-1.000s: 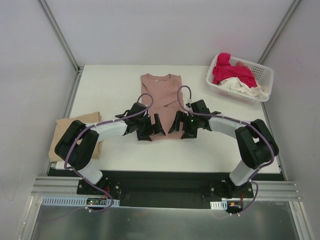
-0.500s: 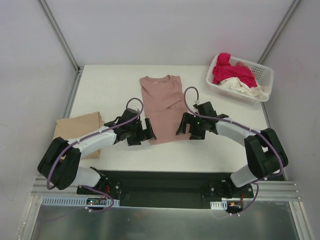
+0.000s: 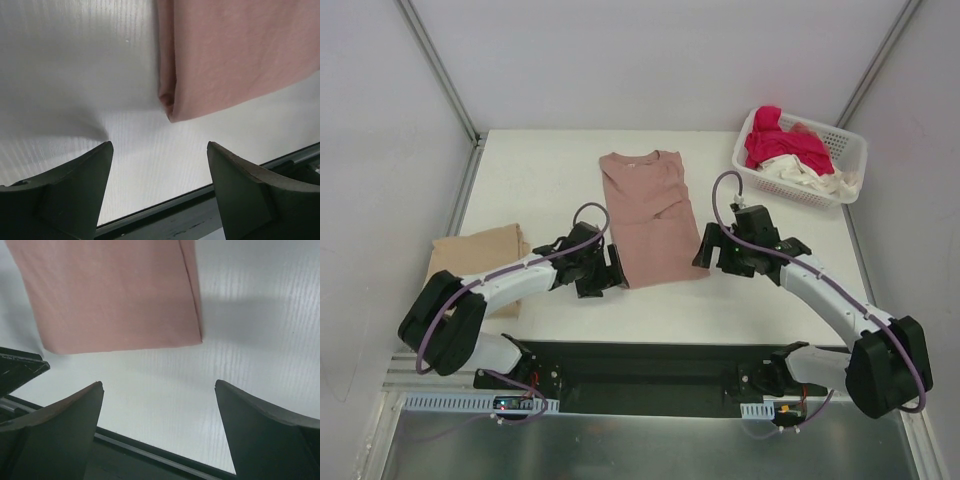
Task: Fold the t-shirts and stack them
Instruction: Grab one side of the 2/3 rectangular tshirt with both arms
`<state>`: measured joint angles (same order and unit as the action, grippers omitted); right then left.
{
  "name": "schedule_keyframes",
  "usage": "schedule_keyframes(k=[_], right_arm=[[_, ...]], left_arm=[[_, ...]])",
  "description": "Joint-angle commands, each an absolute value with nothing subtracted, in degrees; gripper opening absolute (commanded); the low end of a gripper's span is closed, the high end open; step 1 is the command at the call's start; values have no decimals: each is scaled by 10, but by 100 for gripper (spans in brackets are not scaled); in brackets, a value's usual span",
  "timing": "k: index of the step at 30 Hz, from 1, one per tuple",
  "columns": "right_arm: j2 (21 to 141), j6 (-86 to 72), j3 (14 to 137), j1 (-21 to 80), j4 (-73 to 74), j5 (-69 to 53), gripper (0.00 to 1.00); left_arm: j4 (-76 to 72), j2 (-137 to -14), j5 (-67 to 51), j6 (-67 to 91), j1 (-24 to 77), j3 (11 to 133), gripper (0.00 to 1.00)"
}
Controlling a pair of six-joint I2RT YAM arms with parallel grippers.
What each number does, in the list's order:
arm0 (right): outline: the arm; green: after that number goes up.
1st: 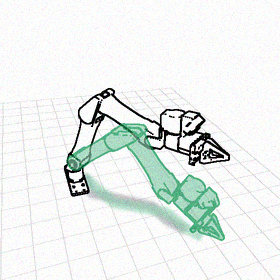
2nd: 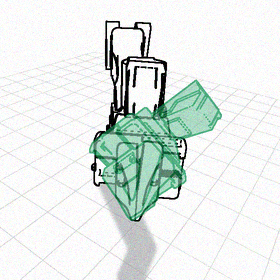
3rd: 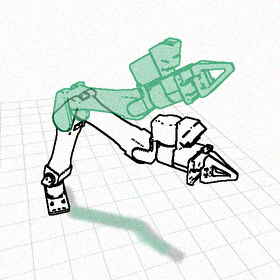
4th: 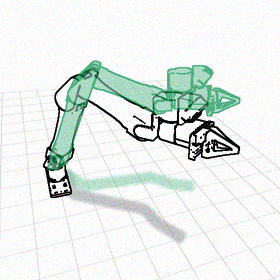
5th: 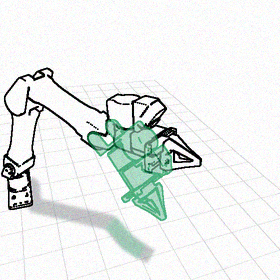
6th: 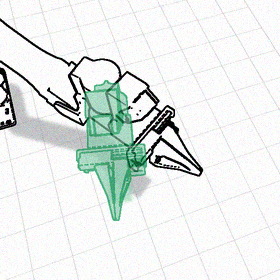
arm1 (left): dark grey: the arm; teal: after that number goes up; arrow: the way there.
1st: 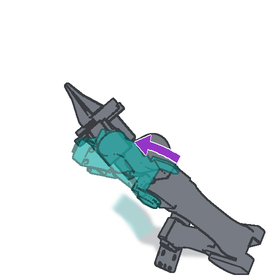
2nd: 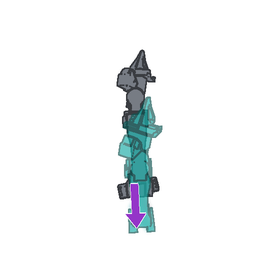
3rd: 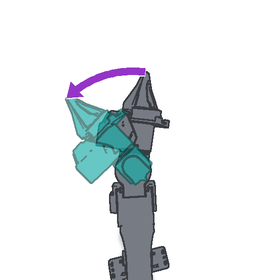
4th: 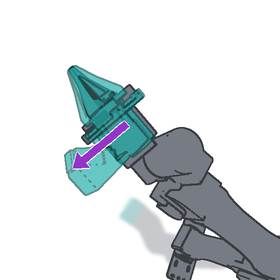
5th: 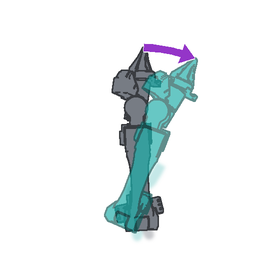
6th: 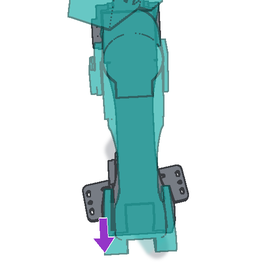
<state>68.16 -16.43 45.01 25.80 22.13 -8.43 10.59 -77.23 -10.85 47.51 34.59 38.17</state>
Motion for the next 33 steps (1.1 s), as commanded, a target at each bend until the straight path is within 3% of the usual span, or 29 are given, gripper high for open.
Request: schedule_keyframes(k=[1,4,7,10,11,14,19,24,25,26,29,33], right_arm=[[696,-139,449,246,248,-53,99],[731,-135,453,236,239,-75,96],[765,-136,454,234,219,-86,94],[797,-140,457,233,210,-86,93],[808,-140,458,232,203,-87,91],[832,-146,459,231,189,-93,87],[872,-153,461,230,165,-106,80],[912,-162,469,230,135,-136,53],[916,-162,470,230,134,-138,46],[920,-163,470,231,133,-142,33],[906,-166,460,230,128,-152,13],[834,-174,416,234,128,-156,9]], left_arm=[[114,-829,-92,487,353,428,65],[112,-860,-84,494,353,439,53],[110,-883,-83,497,353,446,49],[108,-903,-95,494,354,453,32],[106,-910,-108,493,354,454,20],[103,-915,-117,492,361,453,0],[104,-906,-113,501,365,437,0],[104,-892,-112,506,365,431,0],[105,-889,-111,506,365,429,0],[105,-886,-112,506,365,427,0],[105,-870,-122,508,366,422,0],[105,-821,-143,512,374,390,0]])
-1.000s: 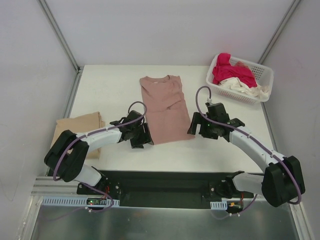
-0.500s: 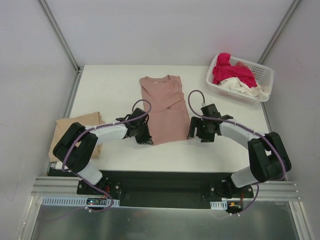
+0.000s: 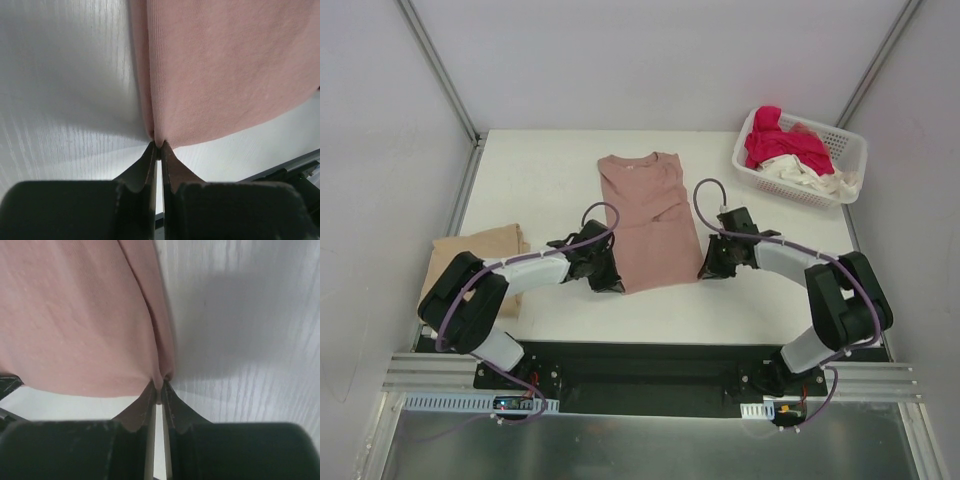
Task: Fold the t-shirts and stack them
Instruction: Grab one side of the 2/3 rectangular tshirt with both arms, then fold the long partially folded tshirt into a neat square
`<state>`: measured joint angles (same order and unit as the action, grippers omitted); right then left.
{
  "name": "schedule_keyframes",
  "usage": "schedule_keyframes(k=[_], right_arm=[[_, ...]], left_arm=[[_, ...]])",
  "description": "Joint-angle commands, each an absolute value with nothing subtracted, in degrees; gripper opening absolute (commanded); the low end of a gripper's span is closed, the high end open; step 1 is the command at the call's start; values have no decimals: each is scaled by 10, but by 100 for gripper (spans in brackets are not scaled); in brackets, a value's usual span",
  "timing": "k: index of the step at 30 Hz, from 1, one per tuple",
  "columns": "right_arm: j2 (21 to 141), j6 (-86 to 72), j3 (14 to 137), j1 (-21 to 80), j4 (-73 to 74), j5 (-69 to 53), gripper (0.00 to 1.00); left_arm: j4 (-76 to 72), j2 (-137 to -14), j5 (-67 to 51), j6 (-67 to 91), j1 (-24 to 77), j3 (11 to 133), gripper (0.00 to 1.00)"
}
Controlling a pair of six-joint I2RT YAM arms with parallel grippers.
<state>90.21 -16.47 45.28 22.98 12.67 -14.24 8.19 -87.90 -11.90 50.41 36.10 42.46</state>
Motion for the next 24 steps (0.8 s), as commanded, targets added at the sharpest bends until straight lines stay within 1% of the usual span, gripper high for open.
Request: schedule_keyframes(k=[1,2,4,5,6,7,8,9,10,12,13,16,20,24], right_arm=[[814,-177,401,237,127,-159,8],[771,-178,374,240,127,-168,8],[726,-191,341,247,135,-173,7],[680,-195,312,250,140,-182,5],[654,-206,301,262,146,-184,1],[627,-212,290,271,162,-181,1],[569,-217,274,282,177,-172,1],[540,-224,269,305,193,-166,0],[481,-238,267,318,229,-150,1],[424,-251,272,348,267,-135,1],[373,-260,276,354,300,-118,1],[306,-262,303,359,355,-81,4],[301,-226,356,359,381,-28,4],[355,-188,415,359,360,-14,3]], left_arm=[[104,-805,-150,518,376,380,0],[105,-774,-159,522,381,369,0],[106,-738,-167,531,396,338,0],[106,-702,-178,533,402,329,0],[109,-683,-181,538,407,310,0],[111,-665,-186,547,421,302,0],[115,-630,-188,554,428,295,0],[118,-612,-195,559,437,285,0],[119,-593,-199,570,452,280,0],[124,-538,-206,579,464,275,0],[127,-500,-206,590,473,276,0],[139,-440,-203,595,475,288,0],[152,-434,-192,571,475,331,0],[176,-486,-171,539,469,405,0]])
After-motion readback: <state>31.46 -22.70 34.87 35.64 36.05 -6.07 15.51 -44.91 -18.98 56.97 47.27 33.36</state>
